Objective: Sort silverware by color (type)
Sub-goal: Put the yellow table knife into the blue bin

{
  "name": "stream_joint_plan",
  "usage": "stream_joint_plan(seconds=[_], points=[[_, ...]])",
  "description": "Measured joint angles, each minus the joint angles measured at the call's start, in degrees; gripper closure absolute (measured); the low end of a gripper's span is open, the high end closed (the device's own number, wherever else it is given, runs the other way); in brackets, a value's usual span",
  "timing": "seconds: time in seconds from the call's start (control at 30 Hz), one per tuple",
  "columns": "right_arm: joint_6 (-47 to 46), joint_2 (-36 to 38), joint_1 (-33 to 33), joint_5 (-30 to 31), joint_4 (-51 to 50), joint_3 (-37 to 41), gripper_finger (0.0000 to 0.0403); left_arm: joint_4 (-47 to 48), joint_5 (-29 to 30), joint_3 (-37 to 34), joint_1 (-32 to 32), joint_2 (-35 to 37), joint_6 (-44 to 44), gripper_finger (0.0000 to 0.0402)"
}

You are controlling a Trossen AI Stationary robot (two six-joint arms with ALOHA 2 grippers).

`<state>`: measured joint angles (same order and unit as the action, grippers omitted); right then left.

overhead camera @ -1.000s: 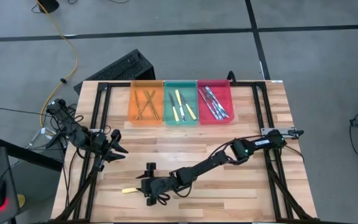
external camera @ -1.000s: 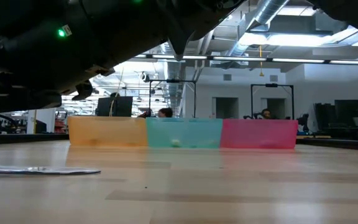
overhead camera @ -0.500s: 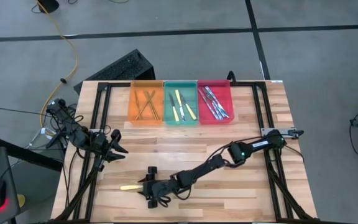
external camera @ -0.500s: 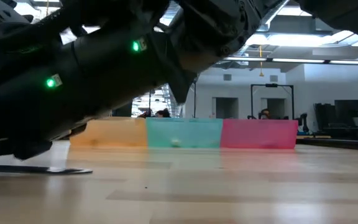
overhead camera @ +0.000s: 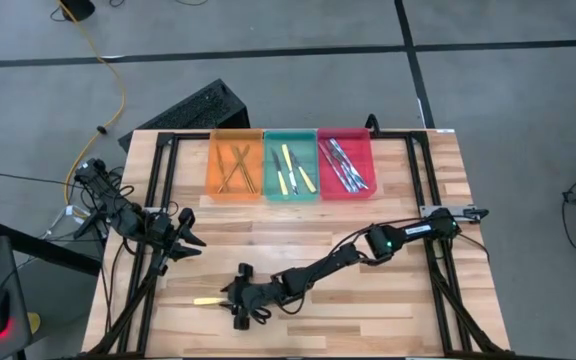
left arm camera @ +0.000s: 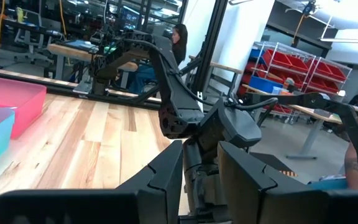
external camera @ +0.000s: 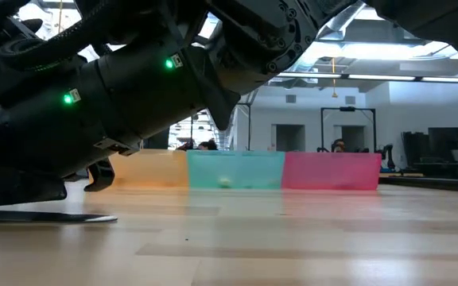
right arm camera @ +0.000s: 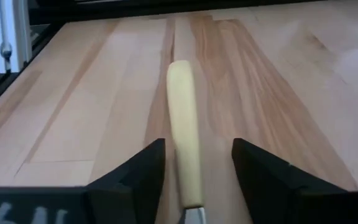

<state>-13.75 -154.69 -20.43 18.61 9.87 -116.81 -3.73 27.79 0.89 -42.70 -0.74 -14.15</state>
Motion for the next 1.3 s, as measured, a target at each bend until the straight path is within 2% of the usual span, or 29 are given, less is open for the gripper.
stream_joint_plan(seconds=[0.4,0.5,0.93,1.3], points=[[-0.36,0.02,0.29,-0.28,-1.27,0.09,0.0319,0.0,0.0,0.0,0.0,0.01,0.0,0.0312],[-0.36,0.02,0.29,-0.33,-1.38,0.09,0.0341,0.0,0.01,0.0,0.0,-0.01,0.0,0.0312],[-0.37,0.79,0.75,-1.1,-1.12,0.26,0.0348,0.0,0.0,0.0,0.0,-0.01,0.0,0.0312],[-0.41,4.77,3.94,-0.22,-3.98,0.38,0.0349,0.0,0.02,0.0,0.0,-0.01,0.0,0.0312]])
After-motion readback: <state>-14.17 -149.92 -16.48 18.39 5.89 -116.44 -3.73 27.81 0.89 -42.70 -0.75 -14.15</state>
